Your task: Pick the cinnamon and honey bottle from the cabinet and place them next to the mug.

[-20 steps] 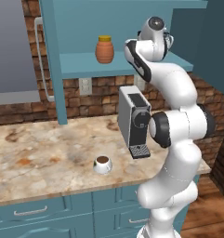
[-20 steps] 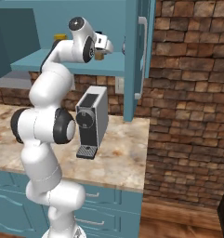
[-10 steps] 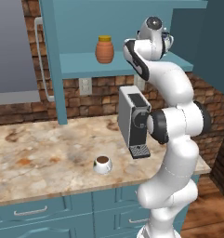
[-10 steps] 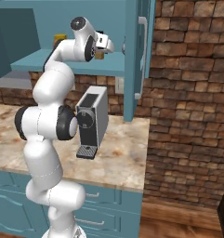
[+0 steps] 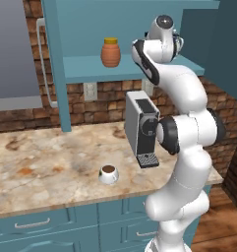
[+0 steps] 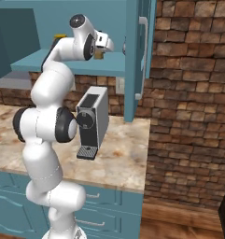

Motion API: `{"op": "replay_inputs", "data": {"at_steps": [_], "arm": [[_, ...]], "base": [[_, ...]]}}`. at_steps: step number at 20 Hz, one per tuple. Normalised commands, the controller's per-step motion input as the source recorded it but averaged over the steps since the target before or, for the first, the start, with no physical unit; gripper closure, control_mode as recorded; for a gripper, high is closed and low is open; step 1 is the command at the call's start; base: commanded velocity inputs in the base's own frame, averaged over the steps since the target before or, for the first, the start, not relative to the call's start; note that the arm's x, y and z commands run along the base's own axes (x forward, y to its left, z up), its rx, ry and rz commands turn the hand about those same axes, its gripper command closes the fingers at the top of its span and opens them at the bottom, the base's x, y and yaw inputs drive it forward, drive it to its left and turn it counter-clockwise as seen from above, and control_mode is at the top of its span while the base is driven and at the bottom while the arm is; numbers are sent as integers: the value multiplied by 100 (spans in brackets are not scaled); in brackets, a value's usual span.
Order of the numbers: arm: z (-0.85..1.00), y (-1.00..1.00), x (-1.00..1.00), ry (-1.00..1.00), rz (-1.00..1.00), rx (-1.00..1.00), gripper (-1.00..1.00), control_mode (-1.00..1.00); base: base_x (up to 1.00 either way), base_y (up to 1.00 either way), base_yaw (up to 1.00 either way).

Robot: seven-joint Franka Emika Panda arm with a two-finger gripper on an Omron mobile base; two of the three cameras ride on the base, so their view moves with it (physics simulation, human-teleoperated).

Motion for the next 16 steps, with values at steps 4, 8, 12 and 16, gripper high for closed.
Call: {"op": "replay_inputs", "data": {"at_steps": [4, 8, 12, 16], "arm": [[-9, 0, -67, -3, 0, 0, 100, -100], [-4, 0, -74, -3, 0, 0, 100, -100], [0, 1, -99, -4, 5, 0, 100, -100], [0, 9, -100, -6, 10, 0, 100, -100]], "base": [[0, 0, 0], [0, 0, 0], [0, 0, 0], [0, 0, 0]]}}
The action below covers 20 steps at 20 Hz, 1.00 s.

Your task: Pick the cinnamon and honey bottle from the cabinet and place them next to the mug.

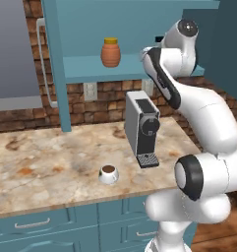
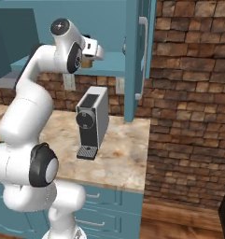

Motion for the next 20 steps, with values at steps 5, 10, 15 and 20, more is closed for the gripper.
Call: {"op": "replay_inputs", "data": {"at_steps": [5, 10, 15, 20], "arm": [[0, 10, -100, -5, 12, 0, 100, -100], [-4, 7, -92, -1, 16, 1, 100, -100], [-2, 0, -75, 0, 29, 4, 100, -100], [-37, 13, -29, 0, 42, 6, 100, -100]], "base": [[0, 0, 0], [0, 0, 0], [0, 0, 0], [0, 0, 0]]}}
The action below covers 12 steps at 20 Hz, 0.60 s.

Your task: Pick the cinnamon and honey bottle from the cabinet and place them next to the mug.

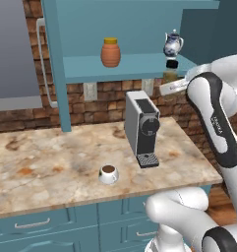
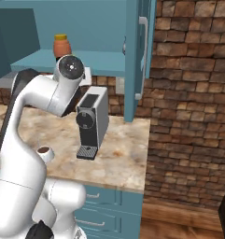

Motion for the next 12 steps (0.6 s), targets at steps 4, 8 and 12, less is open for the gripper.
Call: {"op": "replay_inputs", "data": {"at_steps": [4, 8, 12], "arm": [[-49, 36, 0, 0, 50, 5, 100, -100], [-59, 40, 0, 0, 36, 0, 100, -100], [-55, 5, -9, -1, 15, -1, 100, -100]], "base": [[0, 0, 0], [0, 0, 0], [0, 0, 0]]}}
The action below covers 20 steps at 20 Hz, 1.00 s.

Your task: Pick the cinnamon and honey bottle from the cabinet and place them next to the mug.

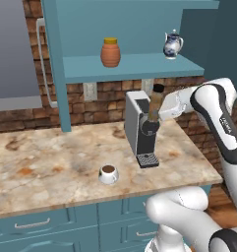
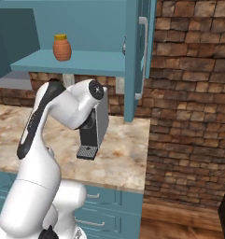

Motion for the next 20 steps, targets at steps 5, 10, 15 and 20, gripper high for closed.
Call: {"op": "replay_inputs", "data": {"at_steps": [5, 10, 15, 20], "arm": [[-78, 0, -2, 0, 9, -5, 100, -100], [-77, 2, 0, 0, 9, -5, 100, -100], [-80, 9, 0, 0, 10, -1, 100, -100], [-83, 15, 0, 2, 11, 0, 100, -100]], "base": [[0, 0, 0], [0, 0, 0], [0, 0, 0], [0, 0, 0]]}}
